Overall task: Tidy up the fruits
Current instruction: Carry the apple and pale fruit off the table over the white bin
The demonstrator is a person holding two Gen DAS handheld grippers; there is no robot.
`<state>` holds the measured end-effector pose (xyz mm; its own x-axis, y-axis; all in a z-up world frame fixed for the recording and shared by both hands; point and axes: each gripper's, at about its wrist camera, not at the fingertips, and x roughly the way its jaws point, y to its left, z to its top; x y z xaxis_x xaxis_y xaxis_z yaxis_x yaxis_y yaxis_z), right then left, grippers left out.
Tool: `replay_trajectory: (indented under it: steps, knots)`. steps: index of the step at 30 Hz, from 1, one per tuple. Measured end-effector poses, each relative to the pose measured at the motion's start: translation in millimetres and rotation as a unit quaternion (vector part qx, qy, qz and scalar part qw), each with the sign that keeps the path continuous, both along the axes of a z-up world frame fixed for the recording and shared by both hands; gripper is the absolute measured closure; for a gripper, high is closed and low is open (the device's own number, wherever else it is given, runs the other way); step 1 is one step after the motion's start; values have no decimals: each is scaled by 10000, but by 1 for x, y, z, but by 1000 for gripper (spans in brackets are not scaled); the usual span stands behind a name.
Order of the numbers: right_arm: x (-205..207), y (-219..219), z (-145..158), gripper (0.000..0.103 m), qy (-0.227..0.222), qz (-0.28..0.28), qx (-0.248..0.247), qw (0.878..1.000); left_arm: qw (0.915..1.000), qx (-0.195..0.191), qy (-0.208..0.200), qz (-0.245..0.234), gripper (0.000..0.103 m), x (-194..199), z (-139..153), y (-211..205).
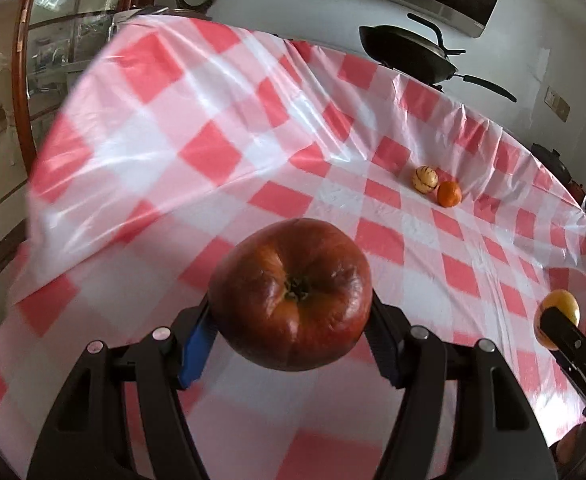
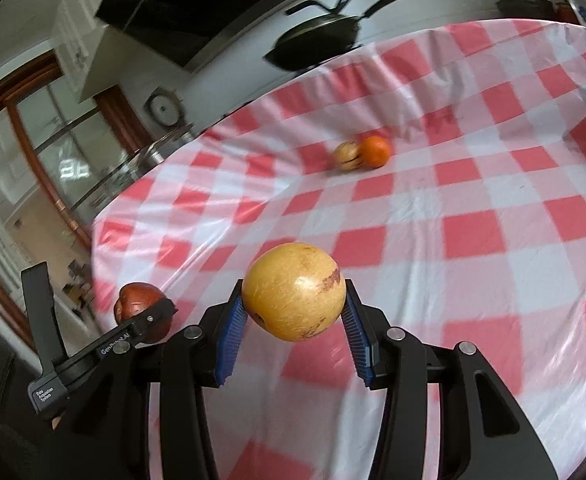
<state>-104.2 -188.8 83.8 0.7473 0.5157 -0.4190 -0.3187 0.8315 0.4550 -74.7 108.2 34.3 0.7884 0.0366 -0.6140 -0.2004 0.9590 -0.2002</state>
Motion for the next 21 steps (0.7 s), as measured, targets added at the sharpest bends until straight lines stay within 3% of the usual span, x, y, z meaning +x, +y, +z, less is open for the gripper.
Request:
replay_trajectory:
  steps: [7,13,21]
  knots:
    - [-32,48,4,57,-100,601,-265,9978,9996,268,-95,81,37,-46,7,24]
    - [-55,93,2,57,-148,1167,-607,9912,9993,239,23,277,37,-83,-3,56]
    - [-102,163,-1,57,-391,2104,-1235,9690,9977,217,95,628,37,-134,-19,102]
